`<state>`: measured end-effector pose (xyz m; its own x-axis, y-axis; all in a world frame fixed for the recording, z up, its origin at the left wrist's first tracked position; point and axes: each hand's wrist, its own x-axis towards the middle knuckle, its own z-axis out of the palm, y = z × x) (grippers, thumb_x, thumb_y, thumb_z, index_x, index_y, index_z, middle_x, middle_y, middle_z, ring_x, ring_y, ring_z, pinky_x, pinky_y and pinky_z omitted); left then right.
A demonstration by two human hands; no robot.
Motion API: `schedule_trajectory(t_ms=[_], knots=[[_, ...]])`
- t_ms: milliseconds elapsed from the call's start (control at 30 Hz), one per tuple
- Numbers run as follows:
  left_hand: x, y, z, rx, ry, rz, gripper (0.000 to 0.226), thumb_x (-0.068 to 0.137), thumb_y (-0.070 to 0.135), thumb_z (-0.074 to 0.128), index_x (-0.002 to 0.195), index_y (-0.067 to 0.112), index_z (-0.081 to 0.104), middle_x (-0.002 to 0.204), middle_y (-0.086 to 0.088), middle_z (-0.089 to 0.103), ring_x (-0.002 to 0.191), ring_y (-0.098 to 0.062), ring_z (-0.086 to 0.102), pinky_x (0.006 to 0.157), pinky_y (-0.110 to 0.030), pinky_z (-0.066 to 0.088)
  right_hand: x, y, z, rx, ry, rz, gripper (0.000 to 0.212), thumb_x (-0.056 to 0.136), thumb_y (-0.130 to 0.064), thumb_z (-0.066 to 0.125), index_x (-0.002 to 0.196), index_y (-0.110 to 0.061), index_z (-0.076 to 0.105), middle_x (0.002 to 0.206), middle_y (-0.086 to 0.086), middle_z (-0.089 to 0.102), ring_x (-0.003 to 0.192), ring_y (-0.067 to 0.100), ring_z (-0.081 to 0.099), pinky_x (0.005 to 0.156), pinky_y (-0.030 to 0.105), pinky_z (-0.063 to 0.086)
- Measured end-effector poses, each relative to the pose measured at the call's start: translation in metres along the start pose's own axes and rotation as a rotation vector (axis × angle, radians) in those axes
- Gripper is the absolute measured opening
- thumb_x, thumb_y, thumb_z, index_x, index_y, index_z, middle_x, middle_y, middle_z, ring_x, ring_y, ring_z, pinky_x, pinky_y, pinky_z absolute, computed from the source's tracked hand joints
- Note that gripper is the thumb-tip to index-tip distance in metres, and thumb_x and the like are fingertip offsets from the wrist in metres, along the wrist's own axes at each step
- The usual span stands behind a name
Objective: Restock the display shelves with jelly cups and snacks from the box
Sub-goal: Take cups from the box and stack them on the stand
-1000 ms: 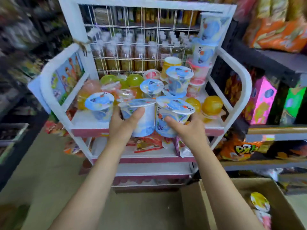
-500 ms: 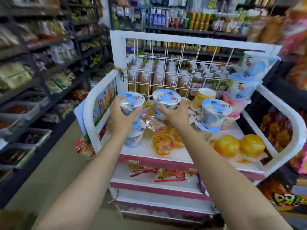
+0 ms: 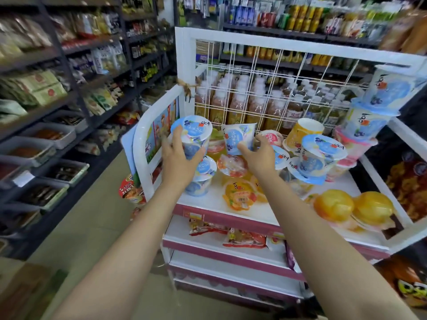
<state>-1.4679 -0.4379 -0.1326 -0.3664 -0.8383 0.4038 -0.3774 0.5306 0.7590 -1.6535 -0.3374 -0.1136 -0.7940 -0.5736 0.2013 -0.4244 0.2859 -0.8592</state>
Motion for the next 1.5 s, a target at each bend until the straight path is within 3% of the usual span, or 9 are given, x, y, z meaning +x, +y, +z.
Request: schedule_trajectory(t_ms=[100,200,333,500,600,700,1067,1367,1500], knots=[[-0.034,0.030,-0.005,0.228,0.095,0.129,0.070,0.096,0.053,0.050,0.154,0.023,0.028,0.164,-0.019,0.009,0.152,-0.035,0.008,0.119,-0.048,0.021,-0.032,0.001,-0.030,0.068,-0.005,-0.054,0.058,0.089,-0.033,0.073,0.138,-0.013,0.050,0.121,0.001,0.060,0.106,0.016,0.059,0.089,0.033,0.050],[-0.090,0.073,0.016,0.131,0.070,0.424,0.046,0.096,0.040,0.048,0.131,0.011,0.059,0.146,-0.014,0.047,0.137,-0.033,0.042,0.112,-0.044,0.032,-0.088,0.023,-0.078,0.186,-0.028,-0.170,0.029,0.091,-0.024,0.070,0.118,-0.023,0.059,0.101,-0.007,0.065,0.089,0.014,0.063,0.078,0.028,0.053],[-0.187,0.116,0.087,0.013,-0.149,0.603,0.032,0.093,0.031,0.051,0.103,0.008,0.071,0.106,-0.006,0.069,0.100,-0.027,0.064,0.085,-0.040,0.046,-0.169,0.110,-0.163,0.045,0.127,-0.210,0.020,0.092,-0.031,0.061,0.107,-0.019,0.066,0.091,-0.010,0.067,0.076,0.007,0.063,0.068,0.016,0.050],[-0.319,0.113,0.230,0.094,-0.650,0.581,0.033,0.090,0.034,0.051,0.099,0.011,0.072,0.096,-0.003,0.070,0.089,-0.027,0.066,0.076,-0.035,0.049,-0.256,0.291,-0.259,-0.457,0.186,0.073,0.036,0.088,-0.044,0.049,0.104,-0.016,0.064,0.092,-0.002,0.063,0.082,0.020,0.062,0.057,0.032,0.048],[-0.402,0.100,0.330,0.313,-1.060,0.551,0.049,0.091,0.043,0.050,0.129,0.015,0.060,0.129,-0.005,0.060,0.116,-0.032,0.059,0.090,-0.041,0.048,-0.313,0.418,-0.300,-0.602,0.071,0.344,0.050,0.084,-0.050,0.048,0.114,-0.012,0.060,0.099,0.006,0.059,0.090,0.032,0.060,0.063,0.039,0.051],[-0.477,0.083,0.424,0.461,-1.304,0.527,0.077,0.095,0.048,0.054,0.158,0.022,0.019,0.166,0.001,0.011,0.152,-0.025,0.015,0.119,-0.042,0.021,-0.359,0.523,-0.332,-0.630,0.020,0.558,0.066,0.080,-0.054,0.041,0.124,-0.008,0.058,0.112,0.014,0.058,0.101,0.039,0.059,0.078,0.045,0.051],[-0.605,0.077,0.597,0.588,-0.923,0.586,0.102,0.088,0.054,0.054,0.157,-0.001,0.001,0.164,-0.024,-0.002,0.152,-0.040,-0.004,0.123,-0.047,0.006,-0.406,0.761,-0.376,-0.356,0.093,1.130,0.100,0.081,-0.043,0.072,0.154,-0.004,0.016,0.144,0.025,0.038,0.129,0.041,0.042,0.104,0.046,0.040],[-0.613,0.081,0.601,0.643,-0.895,0.553,0.102,0.088,0.060,0.053,0.157,0.001,0.007,0.163,-0.028,0.000,0.151,-0.044,-0.003,0.122,-0.046,0.008,-0.389,0.780,-0.385,-0.221,0.070,1.313,0.103,0.069,-0.055,0.083,0.144,-0.009,0.029,0.134,0.011,0.057,0.123,0.032,0.056,0.093,0.038,0.046],[-0.630,0.090,0.597,0.216,-0.982,0.639,0.077,0.087,0.041,0.059,0.150,0.003,0.036,0.158,-0.020,0.032,0.148,-0.035,0.027,0.119,-0.047,0.028,-0.395,0.755,-0.388,-0.039,0.173,1.248,0.088,0.063,-0.049,0.088,0.129,-0.013,0.044,0.116,0.003,0.063,0.107,0.023,0.063,0.083,0.033,0.049]])
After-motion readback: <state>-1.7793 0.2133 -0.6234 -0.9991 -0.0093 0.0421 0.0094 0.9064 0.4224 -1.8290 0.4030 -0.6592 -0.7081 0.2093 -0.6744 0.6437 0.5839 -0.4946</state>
